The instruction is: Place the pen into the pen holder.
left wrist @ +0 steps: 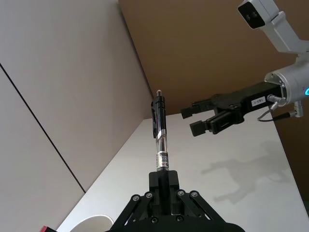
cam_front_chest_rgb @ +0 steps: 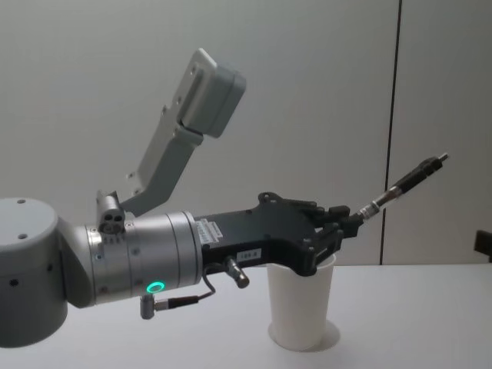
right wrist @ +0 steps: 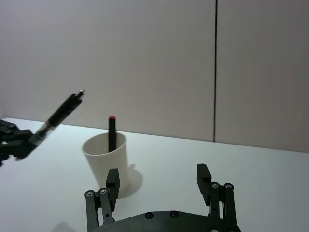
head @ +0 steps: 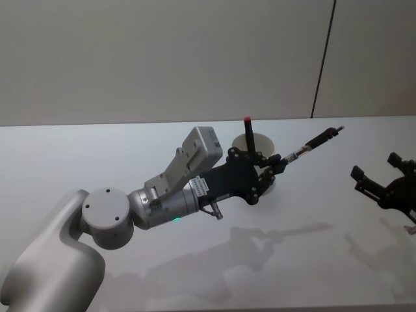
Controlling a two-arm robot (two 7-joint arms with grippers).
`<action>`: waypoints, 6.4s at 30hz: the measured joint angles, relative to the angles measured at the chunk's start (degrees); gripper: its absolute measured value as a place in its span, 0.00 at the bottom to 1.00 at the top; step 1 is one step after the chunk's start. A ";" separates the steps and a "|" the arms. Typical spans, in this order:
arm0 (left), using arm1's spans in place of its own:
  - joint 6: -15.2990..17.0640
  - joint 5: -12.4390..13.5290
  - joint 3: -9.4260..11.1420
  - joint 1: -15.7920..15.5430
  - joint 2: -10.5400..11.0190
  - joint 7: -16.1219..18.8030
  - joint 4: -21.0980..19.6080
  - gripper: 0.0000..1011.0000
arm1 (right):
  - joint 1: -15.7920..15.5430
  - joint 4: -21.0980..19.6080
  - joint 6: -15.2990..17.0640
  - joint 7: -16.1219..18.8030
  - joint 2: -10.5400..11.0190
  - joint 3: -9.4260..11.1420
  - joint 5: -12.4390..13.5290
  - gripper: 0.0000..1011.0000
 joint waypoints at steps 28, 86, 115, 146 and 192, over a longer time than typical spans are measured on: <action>0.00 0.00 0.00 0.00 0.00 0.00 0.00 0.12 | 0.01 -0.43 10.16 9.16 -0.96 -1.66 18.12 0.99; 0.00 0.00 0.00 0.00 0.00 0.00 0.00 0.12 | 9.62 13.19 9.17 16.15 -4.16 -7.09 32.22 0.99; 0.00 0.00 0.00 0.00 0.00 0.00 0.00 0.12 | 10.66 15.22 9.34 15.30 -4.36 -8.21 36.99 0.50; 0.00 0.00 0.00 0.00 0.00 0.01 0.00 0.52 | 10.06 13.08 10.07 13.25 -3.85 -9.05 40.75 0.14; 0.00 0.00 0.00 0.00 0.00 0.00 0.00 0.99 | 27.61 27.02 1.43 12.49 -4.14 -10.87 20.67 0.14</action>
